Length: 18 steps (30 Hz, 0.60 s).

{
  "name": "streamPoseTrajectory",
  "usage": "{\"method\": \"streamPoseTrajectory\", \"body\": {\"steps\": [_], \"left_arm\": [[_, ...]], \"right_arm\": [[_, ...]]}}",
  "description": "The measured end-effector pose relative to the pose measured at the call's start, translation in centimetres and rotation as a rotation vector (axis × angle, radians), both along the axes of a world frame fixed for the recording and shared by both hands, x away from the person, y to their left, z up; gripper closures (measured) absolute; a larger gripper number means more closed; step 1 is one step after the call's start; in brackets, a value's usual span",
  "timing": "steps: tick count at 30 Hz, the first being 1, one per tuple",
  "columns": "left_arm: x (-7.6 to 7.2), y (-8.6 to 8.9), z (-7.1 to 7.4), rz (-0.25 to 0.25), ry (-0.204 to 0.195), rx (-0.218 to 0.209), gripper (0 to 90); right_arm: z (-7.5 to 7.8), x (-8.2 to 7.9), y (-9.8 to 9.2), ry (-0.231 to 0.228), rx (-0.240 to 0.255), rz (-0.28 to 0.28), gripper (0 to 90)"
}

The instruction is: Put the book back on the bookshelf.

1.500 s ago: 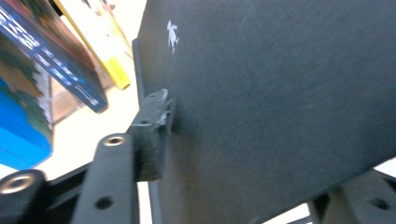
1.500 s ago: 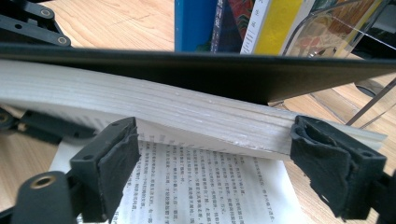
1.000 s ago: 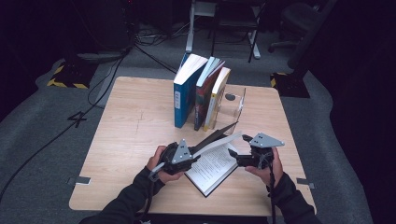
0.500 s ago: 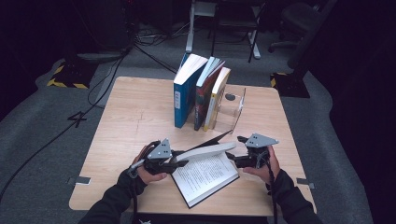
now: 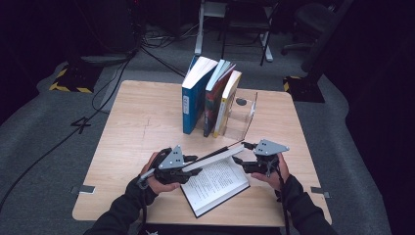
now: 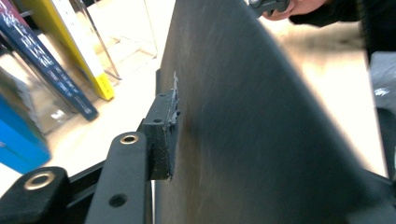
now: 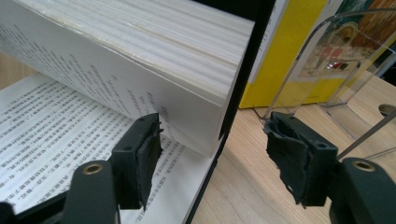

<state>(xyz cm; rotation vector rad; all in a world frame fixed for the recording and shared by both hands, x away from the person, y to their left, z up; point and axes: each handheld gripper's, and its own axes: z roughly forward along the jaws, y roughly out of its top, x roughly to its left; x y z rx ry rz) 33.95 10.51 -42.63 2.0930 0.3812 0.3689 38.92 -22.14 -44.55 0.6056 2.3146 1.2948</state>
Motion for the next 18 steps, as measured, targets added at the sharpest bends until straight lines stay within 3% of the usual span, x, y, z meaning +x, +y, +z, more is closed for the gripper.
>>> {"method": "streamPoseTrajectory", "body": {"steps": [2,5,8,14,18], "left_arm": [[0.0,-0.3,0.3,0.010,0.009,0.008,54.7],[-0.3,-0.5,0.5,0.024,-0.026,0.033,64.8],[-0.2,-0.2,0.6,0.027,-0.039,0.035,69.4],[0.5,1.4,0.6,-0.033,-0.015,0.002,71.0],[1.3,2.4,0.6,-0.043,0.039,-0.036,70.7]], "right_arm": [[0.1,0.0,0.1,0.001,0.004,-0.001,37.6],[0.2,0.0,0.3,-0.005,0.011,-0.003,37.6],[0.3,0.1,0.4,-0.007,0.023,-0.001,36.3],[0.3,0.4,0.7,0.013,0.038,0.020,29.7],[0.4,0.7,1.1,0.028,0.053,0.061,28.7]]}}
